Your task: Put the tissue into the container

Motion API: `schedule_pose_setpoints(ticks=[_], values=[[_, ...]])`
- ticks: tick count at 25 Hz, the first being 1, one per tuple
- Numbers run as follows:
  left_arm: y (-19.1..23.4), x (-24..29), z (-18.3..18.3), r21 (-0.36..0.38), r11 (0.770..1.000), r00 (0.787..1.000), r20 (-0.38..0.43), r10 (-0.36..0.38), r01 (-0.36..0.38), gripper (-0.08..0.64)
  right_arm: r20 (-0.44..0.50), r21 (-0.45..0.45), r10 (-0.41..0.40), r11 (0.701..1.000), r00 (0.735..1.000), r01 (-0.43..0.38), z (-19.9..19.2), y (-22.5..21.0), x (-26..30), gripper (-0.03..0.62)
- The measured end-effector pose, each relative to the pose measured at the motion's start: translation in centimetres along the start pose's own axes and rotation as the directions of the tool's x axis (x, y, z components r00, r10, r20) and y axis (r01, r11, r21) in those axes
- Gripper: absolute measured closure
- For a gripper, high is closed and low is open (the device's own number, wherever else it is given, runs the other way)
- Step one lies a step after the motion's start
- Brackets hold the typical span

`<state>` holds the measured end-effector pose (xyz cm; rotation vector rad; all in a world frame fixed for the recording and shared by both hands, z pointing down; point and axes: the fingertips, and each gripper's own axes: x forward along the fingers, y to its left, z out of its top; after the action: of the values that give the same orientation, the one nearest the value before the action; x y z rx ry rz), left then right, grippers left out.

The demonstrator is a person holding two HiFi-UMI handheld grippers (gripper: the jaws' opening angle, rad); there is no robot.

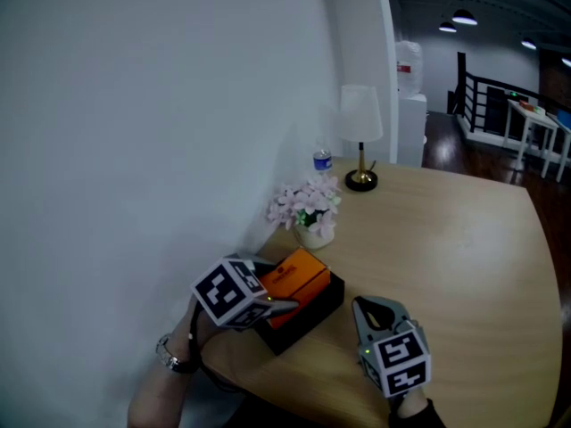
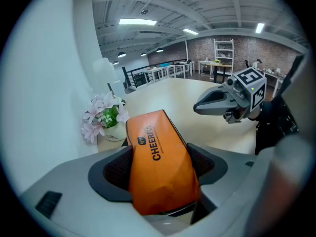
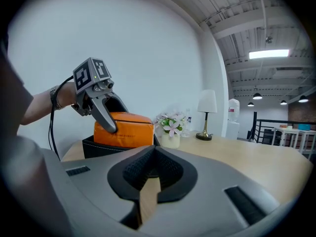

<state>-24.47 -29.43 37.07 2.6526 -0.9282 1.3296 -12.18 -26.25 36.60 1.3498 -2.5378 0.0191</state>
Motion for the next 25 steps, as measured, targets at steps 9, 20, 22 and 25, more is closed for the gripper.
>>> schedule_pose_setpoints(ticks=[9,20,22,25], values=[[-0.2,1.8,-0.8,-0.029,1.0,0.998,0.059,-0.009,0.01,0.133,-0.01,0.024,-0.009,1.0,1.0,0.009,-1.0,-0.8,0.2,0.591],[0.4,-1.3,3.3,-0.057,0.998,0.971,0.236,0.04,-0.027,0.043,-0.014,0.042,-0.004,0.999,1.0,0.005,-1.4,-0.9,0.4,0.591],[0.0,-1.8,4.0,-0.055,0.998,0.961,0.272,0.045,-0.031,0.081,-0.009,0.044,-0.006,0.999,1.0,0.006,-1.4,-1.1,0.4,0.591],[-0.2,-3.2,5.6,-0.072,0.995,0.93,0.354,0.094,-0.073,0.293,-0.011,0.054,-0.01,0.998,1.0,0.011,-1.5,-1.5,0.2,0.591]])
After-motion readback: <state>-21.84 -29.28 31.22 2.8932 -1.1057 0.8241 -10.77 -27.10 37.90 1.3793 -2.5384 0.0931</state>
